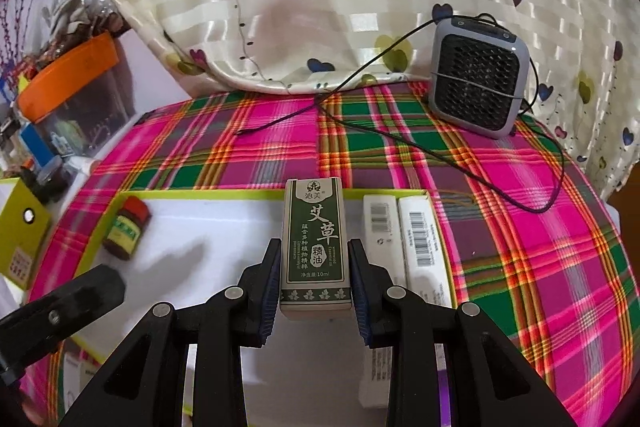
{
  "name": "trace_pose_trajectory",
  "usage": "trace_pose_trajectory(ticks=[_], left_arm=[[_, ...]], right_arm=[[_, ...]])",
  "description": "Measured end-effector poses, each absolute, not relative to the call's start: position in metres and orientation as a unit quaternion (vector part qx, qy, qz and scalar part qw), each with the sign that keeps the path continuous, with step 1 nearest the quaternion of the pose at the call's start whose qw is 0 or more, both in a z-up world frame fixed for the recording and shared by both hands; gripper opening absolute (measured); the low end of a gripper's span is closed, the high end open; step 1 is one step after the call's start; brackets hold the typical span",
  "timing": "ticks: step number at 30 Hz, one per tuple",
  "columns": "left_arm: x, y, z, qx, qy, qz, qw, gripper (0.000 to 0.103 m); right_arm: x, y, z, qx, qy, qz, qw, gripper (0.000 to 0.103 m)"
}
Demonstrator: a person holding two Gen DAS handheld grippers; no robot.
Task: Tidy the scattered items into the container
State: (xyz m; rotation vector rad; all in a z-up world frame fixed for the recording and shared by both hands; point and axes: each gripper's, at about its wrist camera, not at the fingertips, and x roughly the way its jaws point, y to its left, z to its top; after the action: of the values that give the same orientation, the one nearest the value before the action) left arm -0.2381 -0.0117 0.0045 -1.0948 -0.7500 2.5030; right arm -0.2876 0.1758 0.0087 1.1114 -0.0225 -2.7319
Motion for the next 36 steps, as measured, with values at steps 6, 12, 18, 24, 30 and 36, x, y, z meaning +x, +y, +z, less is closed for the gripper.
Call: trace_pose_trajectory(ticks=[6,12,18,24,30,36], left_arm=[[-0.239,-0.013,0.002,-0.385,-0.263,0.872,0.150,0.030],[-0.239,-0.009,0.002,-0.386,-0.257,0.873,0.150,0.030],[-0.241,-0.008,-0.003,-0.391,-0.255,0.872,0.144,0.030],[-0.235,-0.011,0.005,-0.372,-0.258,0.879,0.147,0.030],[-0.237,-0.017,0.005,-0.372,-0.265,0.878,0.140,0.030],[-0.236,-0.017,0.005,-0.371,-0.266,0.879,0.140,0.030]], right_arm=[[-0.291,0.179,0.010,0.375,-0.005,-0.923,0.089,0.033],[-0.291,0.181,0.009,0.375,-0.009,-0.921,0.105,0.033],[-0.278,0.187,0.018,0.368,-0.025,-0.919,0.141,0.033],[-0.280,0.171,0.012,0.394,-0.036,-0.892,0.217,0.032],[-0.294,0.160,0.000,0.415,-0.026,-0.891,0.183,0.031],[-0.293,0.165,0.002,0.408,-0.042,-0.895,0.178,0.032]])
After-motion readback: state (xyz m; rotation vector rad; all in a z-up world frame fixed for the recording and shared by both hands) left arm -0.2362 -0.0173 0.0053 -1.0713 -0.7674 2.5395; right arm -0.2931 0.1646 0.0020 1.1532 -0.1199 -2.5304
